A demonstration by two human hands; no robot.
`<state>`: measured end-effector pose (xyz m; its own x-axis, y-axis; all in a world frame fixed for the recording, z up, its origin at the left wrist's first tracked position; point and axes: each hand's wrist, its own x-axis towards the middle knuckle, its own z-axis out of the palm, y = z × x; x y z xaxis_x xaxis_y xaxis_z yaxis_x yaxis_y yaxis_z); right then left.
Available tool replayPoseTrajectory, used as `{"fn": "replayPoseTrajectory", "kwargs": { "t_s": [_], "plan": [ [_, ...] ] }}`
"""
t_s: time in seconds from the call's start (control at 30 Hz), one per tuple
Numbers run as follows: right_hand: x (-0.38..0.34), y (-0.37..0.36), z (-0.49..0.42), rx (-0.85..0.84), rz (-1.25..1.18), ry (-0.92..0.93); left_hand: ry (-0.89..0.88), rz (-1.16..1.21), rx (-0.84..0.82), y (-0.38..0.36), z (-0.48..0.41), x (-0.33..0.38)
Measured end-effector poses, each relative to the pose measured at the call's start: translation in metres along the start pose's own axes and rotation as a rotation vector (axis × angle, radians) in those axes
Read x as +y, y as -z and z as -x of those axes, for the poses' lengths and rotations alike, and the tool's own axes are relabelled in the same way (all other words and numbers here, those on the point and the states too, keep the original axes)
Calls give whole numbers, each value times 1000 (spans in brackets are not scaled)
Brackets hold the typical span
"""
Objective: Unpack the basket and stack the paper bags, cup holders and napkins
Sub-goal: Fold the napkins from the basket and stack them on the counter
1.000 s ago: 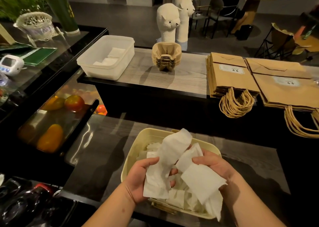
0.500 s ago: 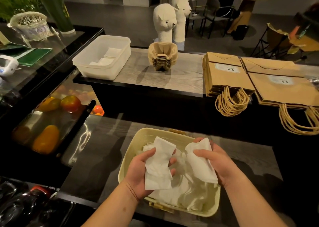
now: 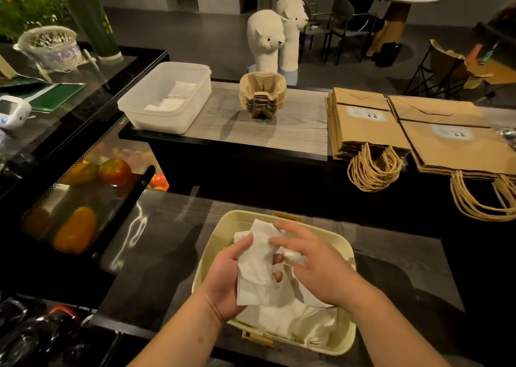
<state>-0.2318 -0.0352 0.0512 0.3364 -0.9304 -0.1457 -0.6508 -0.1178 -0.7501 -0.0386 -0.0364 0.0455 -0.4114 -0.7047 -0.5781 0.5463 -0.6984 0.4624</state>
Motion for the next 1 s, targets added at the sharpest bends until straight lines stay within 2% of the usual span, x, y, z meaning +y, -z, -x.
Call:
{"fn": "replayPoseTrajectory", "kwargs": {
  "t_s": [0.23, 0.53, 0.77, 1.0],
  "plan": [
    [-1, -2, -5, -4, -34, -19, 10, -62, -4, 6, 5, 4],
    [-1, -4, 0, 37, 113, 13, 7, -62, 28, 6, 7, 0],
    [-1, -4, 4, 43, 52, -8, -12, -94, -9, 4, 7, -4],
    [-5, 8, 12, 122, 14, -45, -5, -112, 29, 14, 3, -5]
  ]
}}
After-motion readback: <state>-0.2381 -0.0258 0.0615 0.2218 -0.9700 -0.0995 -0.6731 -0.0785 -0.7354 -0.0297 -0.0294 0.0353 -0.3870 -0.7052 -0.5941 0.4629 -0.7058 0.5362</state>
